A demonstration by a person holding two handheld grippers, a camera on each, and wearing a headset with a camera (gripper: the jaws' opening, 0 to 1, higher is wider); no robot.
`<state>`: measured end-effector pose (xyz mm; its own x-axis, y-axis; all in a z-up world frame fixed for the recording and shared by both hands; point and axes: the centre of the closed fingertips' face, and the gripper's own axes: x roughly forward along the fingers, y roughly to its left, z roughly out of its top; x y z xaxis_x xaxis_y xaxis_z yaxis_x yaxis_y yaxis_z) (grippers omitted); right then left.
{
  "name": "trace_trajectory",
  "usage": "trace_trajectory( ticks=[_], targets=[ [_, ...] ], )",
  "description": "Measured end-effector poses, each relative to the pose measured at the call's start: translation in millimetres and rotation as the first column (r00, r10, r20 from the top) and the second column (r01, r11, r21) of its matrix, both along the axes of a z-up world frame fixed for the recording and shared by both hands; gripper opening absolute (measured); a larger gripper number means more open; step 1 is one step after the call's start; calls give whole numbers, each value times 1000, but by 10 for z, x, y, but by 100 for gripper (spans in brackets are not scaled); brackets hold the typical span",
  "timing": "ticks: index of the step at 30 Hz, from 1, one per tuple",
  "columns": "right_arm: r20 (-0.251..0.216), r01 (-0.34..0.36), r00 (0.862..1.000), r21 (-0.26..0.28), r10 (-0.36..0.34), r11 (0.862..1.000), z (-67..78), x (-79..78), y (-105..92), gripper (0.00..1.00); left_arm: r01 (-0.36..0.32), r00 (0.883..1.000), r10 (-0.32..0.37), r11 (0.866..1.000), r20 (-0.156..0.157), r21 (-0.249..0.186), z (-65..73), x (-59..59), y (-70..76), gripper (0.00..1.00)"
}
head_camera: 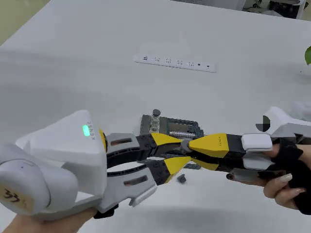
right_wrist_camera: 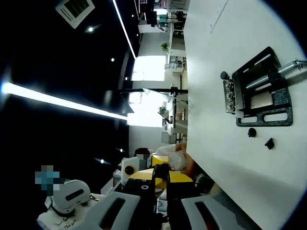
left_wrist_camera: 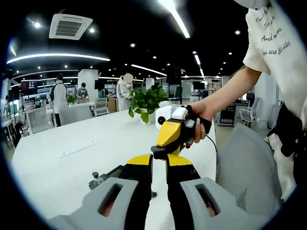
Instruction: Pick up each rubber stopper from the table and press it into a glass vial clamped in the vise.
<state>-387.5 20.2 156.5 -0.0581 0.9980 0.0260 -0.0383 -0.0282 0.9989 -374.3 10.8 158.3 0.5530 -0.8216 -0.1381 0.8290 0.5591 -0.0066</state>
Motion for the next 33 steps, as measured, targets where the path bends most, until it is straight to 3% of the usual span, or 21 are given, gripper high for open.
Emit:
trace_trajectory(
  ticks=[21, 25, 28, 30, 31, 32, 33],
  targets=[
    [-25, -60, 998, 12, 60, 998, -30, -114, -27, 5, 54, 998, -54, 998, -24, -26, 9, -121, -74, 4],
    [34, -40, 999, 7, 40, 999, -56, -45, -52, 5, 47, 998, -48, 999, -27, -28, -3, -119, -62, 4],
    [128, -18, 992, -13, 20, 1000, -84, -8, -38, 6, 40, 998, -41, 999, -40, -31, -28, -116, -51, 3],
    [188, 34, 982, -64, -22, 997, -124, 100, -52, 10, 28, 998, -29, 999, -63, -18, -84, -108, -30, 3],
    [269, 58, 962, -87, -32, 995, -119, 160, -50, 12, 21, 996, -22, 1000, -85, -9, -131, -104, -19, 3],
    [338, 32, 941, -107, 6, 994, -110, 146, -51, 14, 17, 995, -17, 1000, -95, -1, -162, -98, -14, 3],
    [433, 4, 899, -167, 70, 986, -123, 133, -48, 16, 13, 993, -12, 1000, -115, 15, -219, -96, -5, 3]
  ],
)
